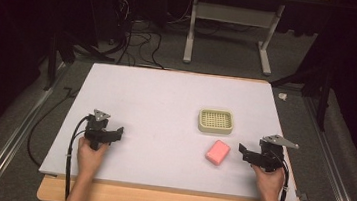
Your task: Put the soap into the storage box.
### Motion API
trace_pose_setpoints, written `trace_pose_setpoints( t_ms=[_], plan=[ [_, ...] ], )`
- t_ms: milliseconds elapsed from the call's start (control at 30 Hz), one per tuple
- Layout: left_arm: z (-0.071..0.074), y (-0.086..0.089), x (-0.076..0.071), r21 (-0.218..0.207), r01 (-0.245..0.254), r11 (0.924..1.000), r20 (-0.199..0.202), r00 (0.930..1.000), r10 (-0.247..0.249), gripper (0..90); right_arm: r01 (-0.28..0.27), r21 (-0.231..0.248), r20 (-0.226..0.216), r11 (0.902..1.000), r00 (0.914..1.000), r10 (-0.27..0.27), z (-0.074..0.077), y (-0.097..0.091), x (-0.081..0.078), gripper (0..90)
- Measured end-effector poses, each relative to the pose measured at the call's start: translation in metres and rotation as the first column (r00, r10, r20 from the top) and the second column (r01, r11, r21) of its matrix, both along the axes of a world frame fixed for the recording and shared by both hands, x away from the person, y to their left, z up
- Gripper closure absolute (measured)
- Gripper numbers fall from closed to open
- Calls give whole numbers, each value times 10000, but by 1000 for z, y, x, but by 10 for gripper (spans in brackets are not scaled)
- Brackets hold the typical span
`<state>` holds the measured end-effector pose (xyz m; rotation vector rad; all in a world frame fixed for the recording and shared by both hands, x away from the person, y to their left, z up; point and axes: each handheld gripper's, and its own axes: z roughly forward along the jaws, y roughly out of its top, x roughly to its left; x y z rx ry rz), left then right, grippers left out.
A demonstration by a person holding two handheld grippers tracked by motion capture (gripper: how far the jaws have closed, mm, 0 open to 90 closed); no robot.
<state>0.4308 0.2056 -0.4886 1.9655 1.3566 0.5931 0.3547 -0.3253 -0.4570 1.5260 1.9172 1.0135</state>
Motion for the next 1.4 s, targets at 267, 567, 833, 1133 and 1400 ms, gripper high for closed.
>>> trace_pose_setpoints(
  t_ms=[267,567,833,1133,1400],
  plan=[
    [0,0,0,-1,-12,10000,19,10000,12,224,-532,152,256,9985,9983,528,5,10,-7,145],
    [0,0,0,-2,-11,10000,18,10000,11,224,-1005,130,366,9948,9943,1000,8,20,-14,140],
    [0,0,0,-4,1,10000,-2,10000,-1,224,-1545,122,495,9879,9869,1537,8,33,-18,127],
    [0,0,0,0,-10,10000,16,10000,10,224,-2213,-138,506,9751,9738,2217,8,50,-17,119],
    [0,0,0,4,-13,10000,24,10000,13,224,-2669,-413,337,9628,9627,2683,5,65,-12,116]
  ],
)
